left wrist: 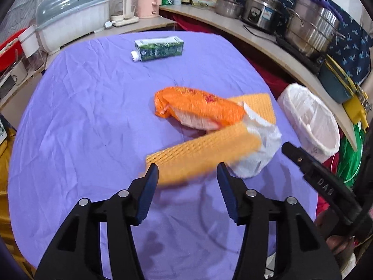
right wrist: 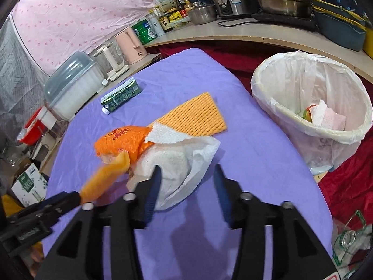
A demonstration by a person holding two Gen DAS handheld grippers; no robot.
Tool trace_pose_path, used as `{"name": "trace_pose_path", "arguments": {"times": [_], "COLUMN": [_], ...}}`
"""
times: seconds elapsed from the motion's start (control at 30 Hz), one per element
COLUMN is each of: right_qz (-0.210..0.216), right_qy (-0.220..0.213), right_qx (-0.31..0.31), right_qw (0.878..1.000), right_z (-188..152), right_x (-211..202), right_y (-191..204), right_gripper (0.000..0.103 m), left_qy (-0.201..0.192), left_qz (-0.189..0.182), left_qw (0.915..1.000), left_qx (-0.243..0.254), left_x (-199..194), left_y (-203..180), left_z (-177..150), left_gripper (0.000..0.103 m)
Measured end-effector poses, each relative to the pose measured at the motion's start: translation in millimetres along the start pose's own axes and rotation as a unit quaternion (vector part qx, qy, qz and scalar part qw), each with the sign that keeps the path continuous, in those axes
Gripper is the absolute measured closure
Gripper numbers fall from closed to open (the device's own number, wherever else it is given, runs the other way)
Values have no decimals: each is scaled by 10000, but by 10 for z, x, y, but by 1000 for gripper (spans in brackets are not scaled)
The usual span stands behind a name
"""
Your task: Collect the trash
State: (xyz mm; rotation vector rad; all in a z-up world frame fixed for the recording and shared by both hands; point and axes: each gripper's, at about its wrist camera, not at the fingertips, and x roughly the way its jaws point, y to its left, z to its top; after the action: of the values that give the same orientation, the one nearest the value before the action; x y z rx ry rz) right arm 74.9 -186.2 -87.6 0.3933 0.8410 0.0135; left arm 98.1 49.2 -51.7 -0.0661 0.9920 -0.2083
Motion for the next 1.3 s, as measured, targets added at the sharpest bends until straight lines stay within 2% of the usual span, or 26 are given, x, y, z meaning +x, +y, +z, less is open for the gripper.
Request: {"name": "trace_pose_path", "arguments": {"times": [0.13, 0.23, 0.27, 0.3, 0.37, 0.4, 0.47, 0.63, 0.73, 0.87, 1.03, 1.3], "right_qz": [-52, 19, 52, 72, 130, 155, 146, 212, 255, 306, 390, 378], "right_qy": [162, 316, 332, 353, 415, 413, 347, 241, 254, 360, 364, -552], "right_qx": [77, 80, 83, 71, 27, 25, -21, 13, 114, 251, 392, 569], "right_qw": [9998, 9995, 9994, 9993, 9990, 9990, 9993, 9995, 9993, 9986, 9978, 9961], "right_z": [32, 25, 21, 20, 25, 34, 65, 161, 187, 167, 161, 569], "right_x": [241, 394, 418, 442, 481, 480, 440, 329, 311, 339, 331, -141], "right_y": [-45, -31, -28, -13, 12, 13, 17, -68, -168, -274, -363, -466], "right_gripper": [51, 53, 65, 72, 96, 100, 100, 101, 101, 101, 101, 101], "left_qy": [-182, -194, -173, -135, -58, -4, 164, 361, 347, 452, 466, 469], "left_qz": [-40, -81, -97, -97, -42, 18, 65, 21, -40, -19, 101, 151], "left_qw": [9994, 9995, 9996, 9998, 10000, 10000, 9997, 9992, 9992, 9986, 9975, 9967], "left_qx": [-296, -226, -188, -120, 10, 72, 173, 164, 208, 285, 514, 647], "left_x": [-100, -105, -84, -39, 67, 157, 350, 622, 700, 886, 963, 993], "left_y": [64, 4, -33, -87, -165, -203, -252, -351, -421, -533, -617, -635], "left_z": [115, 171, 180, 185, 190, 189, 186, 202, 235, 269, 258, 252], "left_gripper": [49, 49, 49, 50, 51, 52, 61, 61, 61, 66, 66, 66]}}
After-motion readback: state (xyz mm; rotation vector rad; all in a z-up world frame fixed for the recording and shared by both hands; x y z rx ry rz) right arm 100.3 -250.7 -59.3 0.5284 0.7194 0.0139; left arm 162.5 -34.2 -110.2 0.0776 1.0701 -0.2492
